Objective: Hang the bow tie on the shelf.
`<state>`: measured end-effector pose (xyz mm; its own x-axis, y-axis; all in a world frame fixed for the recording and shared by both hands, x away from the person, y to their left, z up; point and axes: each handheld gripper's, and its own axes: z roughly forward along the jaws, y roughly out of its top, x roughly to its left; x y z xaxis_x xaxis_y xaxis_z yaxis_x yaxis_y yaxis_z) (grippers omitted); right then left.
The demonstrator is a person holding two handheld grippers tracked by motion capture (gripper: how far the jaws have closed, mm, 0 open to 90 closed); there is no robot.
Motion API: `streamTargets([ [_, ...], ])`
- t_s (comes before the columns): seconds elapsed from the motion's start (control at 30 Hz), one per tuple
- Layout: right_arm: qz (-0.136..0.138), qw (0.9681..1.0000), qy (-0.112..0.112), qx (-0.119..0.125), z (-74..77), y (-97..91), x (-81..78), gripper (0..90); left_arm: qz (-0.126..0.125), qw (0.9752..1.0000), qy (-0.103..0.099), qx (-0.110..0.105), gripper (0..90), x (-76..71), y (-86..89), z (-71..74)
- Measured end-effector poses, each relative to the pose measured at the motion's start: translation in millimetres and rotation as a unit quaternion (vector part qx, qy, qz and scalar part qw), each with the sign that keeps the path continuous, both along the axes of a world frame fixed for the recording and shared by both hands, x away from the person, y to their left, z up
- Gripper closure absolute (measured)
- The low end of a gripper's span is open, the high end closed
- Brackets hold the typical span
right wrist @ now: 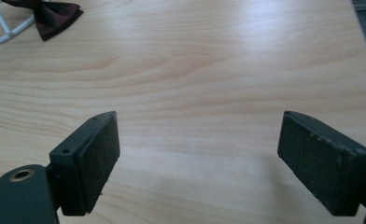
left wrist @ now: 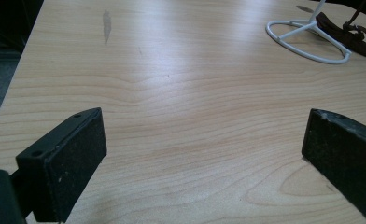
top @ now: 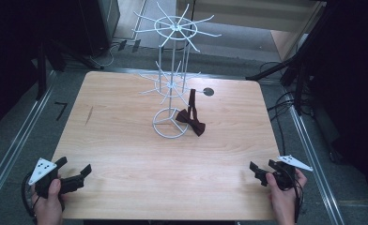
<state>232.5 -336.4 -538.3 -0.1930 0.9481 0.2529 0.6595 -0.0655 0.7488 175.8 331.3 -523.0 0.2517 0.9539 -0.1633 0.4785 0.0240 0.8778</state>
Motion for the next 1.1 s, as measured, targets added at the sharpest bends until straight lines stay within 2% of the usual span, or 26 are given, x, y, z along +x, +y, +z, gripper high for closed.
streamTargets([
  [0.2, -0.015, 0.9998, -0.012, 0.003, -4.6, -21.5, -18.0, 13.1, -0.001, 1.0, 0.002, 0.003, 0.4, 0.0, 0.0, 0.2],
  [0.33, -0.027, 0.9996, -0.008, 0.005, -8.1, -32.5, -26.4, 13.2, 0.0, 1.0, 0.002, 0.002, 0.4, 0.2, -0.1, 0.1],
  [0.47, -0.032, 0.9992, -0.013, 0.018, -10.7, -39.8, -34.3, 13.2, -0.001, 1.0, 0.002, 0.003, 0.4, 0.6, -0.2, 0.2],
  [0.7, -0.036, 0.9986, -0.027, 0.026, -11.8, -42.1, -39.4, 13.2, 0.0, 1.0, 0.002, 0.004, 0.4, 1.0, -0.6, 0.2],
  [0.83, -0.041, 0.9986, -0.022, 0.027, -14.6, -41.9, -39.4, 13.2, -0.001, 1.0, 0.003, 0.005, 0.4, 1.2, -0.7, 0.3],
  [1.1, -0.039, 0.9988, -0.025, 0.015, -15.6, -38.2, -38.8, 13.2, 0.006, 0.9999, 0.007, 0.008, 0.4, 2.8, -1.1, 0.2],
])
